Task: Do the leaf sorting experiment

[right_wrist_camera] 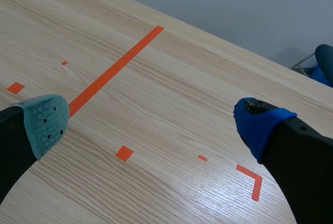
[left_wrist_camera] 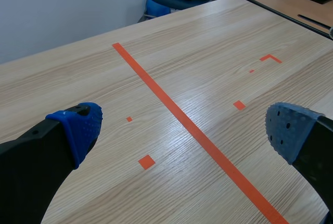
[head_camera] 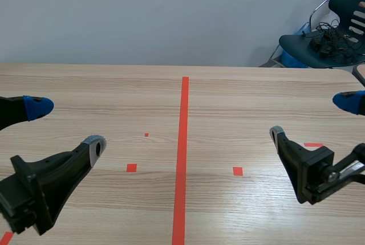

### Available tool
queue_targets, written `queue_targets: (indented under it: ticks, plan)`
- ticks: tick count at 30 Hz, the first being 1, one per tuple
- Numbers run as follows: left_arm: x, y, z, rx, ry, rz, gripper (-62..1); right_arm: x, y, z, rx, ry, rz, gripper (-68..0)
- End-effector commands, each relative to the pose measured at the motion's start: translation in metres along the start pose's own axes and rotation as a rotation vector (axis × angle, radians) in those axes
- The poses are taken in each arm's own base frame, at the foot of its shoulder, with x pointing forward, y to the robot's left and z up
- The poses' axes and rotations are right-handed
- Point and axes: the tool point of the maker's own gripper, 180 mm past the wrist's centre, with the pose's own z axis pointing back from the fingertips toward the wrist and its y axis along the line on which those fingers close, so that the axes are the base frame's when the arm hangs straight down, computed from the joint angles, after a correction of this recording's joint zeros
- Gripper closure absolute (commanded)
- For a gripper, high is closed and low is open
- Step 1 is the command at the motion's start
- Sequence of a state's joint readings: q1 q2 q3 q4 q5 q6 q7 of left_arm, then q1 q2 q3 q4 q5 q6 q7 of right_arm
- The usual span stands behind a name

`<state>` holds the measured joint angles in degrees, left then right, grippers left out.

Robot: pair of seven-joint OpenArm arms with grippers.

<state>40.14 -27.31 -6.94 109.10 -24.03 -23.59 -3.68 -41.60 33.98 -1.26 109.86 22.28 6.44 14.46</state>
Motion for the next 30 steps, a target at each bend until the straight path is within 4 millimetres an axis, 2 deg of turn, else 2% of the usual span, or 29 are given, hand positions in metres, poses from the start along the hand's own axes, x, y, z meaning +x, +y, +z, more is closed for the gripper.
queue_targets:
  ticks: [1, 30]
  plan:
    - [0.0061, 0.0001, -0.0007, 0.0, -0.025, 0.003, -62.3, 0.0072, -0.0038, -0.0028, -0.004, -0.018, 0.012, -67.9]
    - [0.0062, 0.0001, -0.0007, 0.0, -0.025, 0.003, -62.3, 0.0025, -0.0039, -0.0028, -0.004, 0.008, 0.012, -67.9]
